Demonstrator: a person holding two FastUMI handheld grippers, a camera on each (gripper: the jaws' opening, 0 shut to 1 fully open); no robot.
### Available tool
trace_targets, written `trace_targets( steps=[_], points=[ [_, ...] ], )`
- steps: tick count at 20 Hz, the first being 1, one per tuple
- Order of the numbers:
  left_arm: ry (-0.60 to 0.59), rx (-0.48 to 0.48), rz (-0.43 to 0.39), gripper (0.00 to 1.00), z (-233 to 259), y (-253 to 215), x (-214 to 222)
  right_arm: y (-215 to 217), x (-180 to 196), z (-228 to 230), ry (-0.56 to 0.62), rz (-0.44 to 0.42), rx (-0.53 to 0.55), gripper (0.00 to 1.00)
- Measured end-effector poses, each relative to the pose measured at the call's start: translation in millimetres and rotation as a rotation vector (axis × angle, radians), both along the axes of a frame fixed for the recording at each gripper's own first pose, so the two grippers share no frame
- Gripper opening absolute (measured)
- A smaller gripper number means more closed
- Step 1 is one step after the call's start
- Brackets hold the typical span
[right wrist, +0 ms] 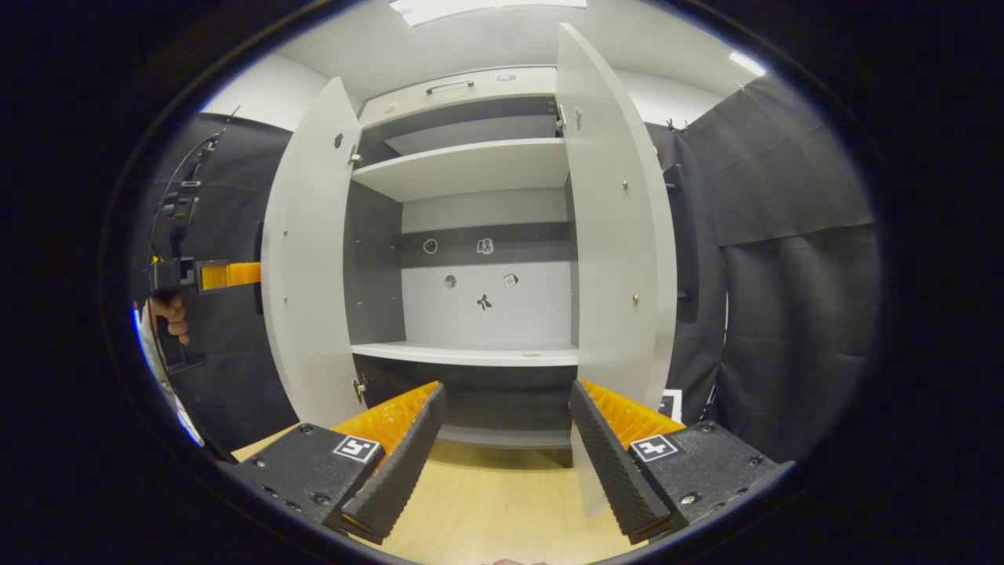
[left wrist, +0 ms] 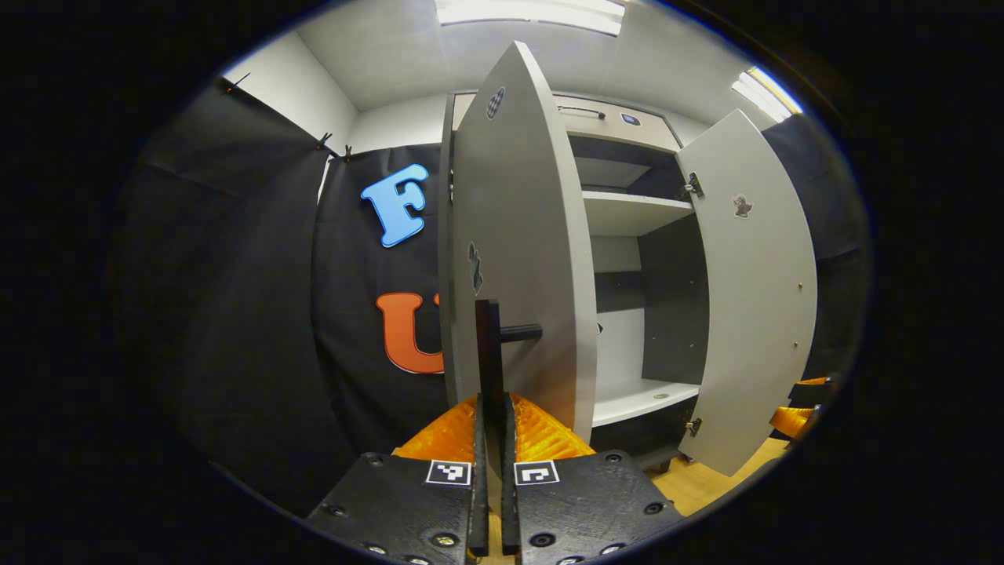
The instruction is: Open the right door of the double-door shoe cabinet with the right hand, and open the left door with the left hand.
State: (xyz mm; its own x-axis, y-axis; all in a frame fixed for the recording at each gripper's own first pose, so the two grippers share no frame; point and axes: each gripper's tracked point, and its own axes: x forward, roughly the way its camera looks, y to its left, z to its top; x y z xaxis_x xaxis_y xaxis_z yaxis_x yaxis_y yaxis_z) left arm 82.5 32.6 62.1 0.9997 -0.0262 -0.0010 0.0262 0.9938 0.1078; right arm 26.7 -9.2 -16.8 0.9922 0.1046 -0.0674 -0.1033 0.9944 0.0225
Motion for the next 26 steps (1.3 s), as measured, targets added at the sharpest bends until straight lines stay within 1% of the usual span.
trace_targets(
  steps=[3,4,6,7,8,10,12,13,14,16,18,19,20,21,22,23,26],
  points=[
    [0.01,0.006,0.036,0.05,-2,19,-1,3,4,-2,0.008,0.002,0.002,0.99],
    [0.005,0.017,0.061,0.05,-1,27,0,4,4,-3,0.011,0.002,0.001,1.0],
    [-0.005,0.034,0.119,0.06,0,49,0,5,4,-4,0.014,0.002,-0.003,0.99],
    [-0.006,0.028,0.139,0.03,0,59,-1,5,4,-5,0.016,0.001,-0.005,0.99],
    [-0.006,-0.003,0.125,0.01,1,64,0,5,5,-6,0.017,0.0,-0.005,1.0],
    [-0.01,-0.058,0.075,0.0,1,70,3,5,8,-6,0.018,-0.002,-0.009,0.99],
    [-0.014,-0.075,0.031,0.0,0,76,4,6,10,-7,0.024,-0.003,-0.012,0.99],
    [-0.016,-0.081,0.015,0.01,1,79,3,7,10,-6,0.023,-0.001,-0.011,0.99],
    [-0.019,-0.093,-0.003,0.04,0,78,3,8,9,-5,0.019,0.003,-0.011,1.0],
    [0.016,-0.12,-0.01,0.06,-7,79,-2,12,9,-3,0.015,0.009,-0.014,0.99],
    [0.023,-0.101,0.022,0.06,-11,79,-24,12,7,-5,0.012,0.003,-0.021,0.99],
    [0.002,-0.082,0.032,0.06,-11,74,-36,11,5,-6,0.008,-0.004,-0.022,1.0],
    [-0.05,-0.069,0.065,0.05,-11,68,-45,11,3,-6,0.0,-0.008,-0.023,1.0],
    [-0.109,-0.056,0.11,0.0,-9,64,-55,10,2,-5,-0.013,-0.013,-0.029,1.0],
    [-0.143,-0.07,0.132,0.0,-15,55,-59,8,2,-3,-0.028,-0.022,-0.042,1.0],
    [-0.154,-0.103,0.118,0.0,-25,37,-62,7,3,-1,-0.035,-0.027,-0.056,1.0],
    [-0.083,-0.205,0.029,0.0,-69,-19,-51,18,-1,-2,-0.033,-0.009,-0.072,1.0]
  ],
)
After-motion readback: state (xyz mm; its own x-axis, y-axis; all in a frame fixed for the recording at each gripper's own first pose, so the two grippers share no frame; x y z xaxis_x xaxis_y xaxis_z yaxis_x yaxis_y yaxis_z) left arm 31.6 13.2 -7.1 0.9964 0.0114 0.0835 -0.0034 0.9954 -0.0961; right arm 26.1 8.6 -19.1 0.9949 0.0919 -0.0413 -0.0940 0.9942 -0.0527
